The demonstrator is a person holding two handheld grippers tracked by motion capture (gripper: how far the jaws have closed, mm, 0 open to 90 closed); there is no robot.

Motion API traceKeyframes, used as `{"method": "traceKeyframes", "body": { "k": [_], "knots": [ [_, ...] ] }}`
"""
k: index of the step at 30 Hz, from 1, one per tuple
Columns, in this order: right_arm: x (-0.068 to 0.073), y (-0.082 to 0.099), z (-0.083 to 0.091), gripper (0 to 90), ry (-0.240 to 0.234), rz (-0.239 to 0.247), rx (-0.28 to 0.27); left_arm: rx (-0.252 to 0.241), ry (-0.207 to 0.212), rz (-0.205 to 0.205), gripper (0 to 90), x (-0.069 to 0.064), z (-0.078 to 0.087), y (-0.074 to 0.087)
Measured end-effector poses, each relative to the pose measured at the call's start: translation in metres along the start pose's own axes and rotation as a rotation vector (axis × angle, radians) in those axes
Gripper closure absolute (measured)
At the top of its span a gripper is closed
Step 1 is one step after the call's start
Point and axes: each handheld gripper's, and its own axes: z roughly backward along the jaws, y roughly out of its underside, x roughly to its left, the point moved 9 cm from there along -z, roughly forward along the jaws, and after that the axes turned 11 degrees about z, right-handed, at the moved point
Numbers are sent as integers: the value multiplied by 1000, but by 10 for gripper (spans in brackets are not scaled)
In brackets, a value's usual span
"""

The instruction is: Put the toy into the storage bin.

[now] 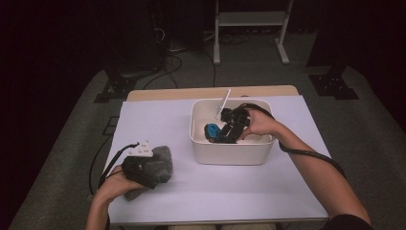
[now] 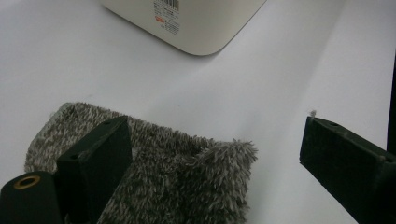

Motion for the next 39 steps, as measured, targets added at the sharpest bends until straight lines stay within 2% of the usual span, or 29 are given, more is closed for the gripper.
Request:
{"method": "traceKeyframes", "body": {
  "k": [5,9,12,16,18,23,26,30,39],
  "knots": [
    [0,-3,3,264,4,5,-15,2,-1,-2,87,0,0,0],
    [1,1,-2,262,2,9,35,-9,1,4,87,-1,1,-1],
    [3,8,-10,260,9,20,94,-7,0,1,88,-1,2,0],
    [3,12,-14,254,8,17,139,-4,3,-4,88,-2,2,0],
    [3,13,-15,253,9,12,141,-3,3,-7,88,-2,2,0],
    [3,8,-8,274,6,12,102,-7,6,-3,88,-3,2,-1],
    [4,9,-5,276,13,14,115,-6,7,-9,88,-4,1,-1],
    [5,7,-2,280,19,14,98,-8,7,-10,87,-4,2,-1],
    [8,1,18,296,38,2,27,-14,8,-21,87,-7,3,-4]
  ]
}}
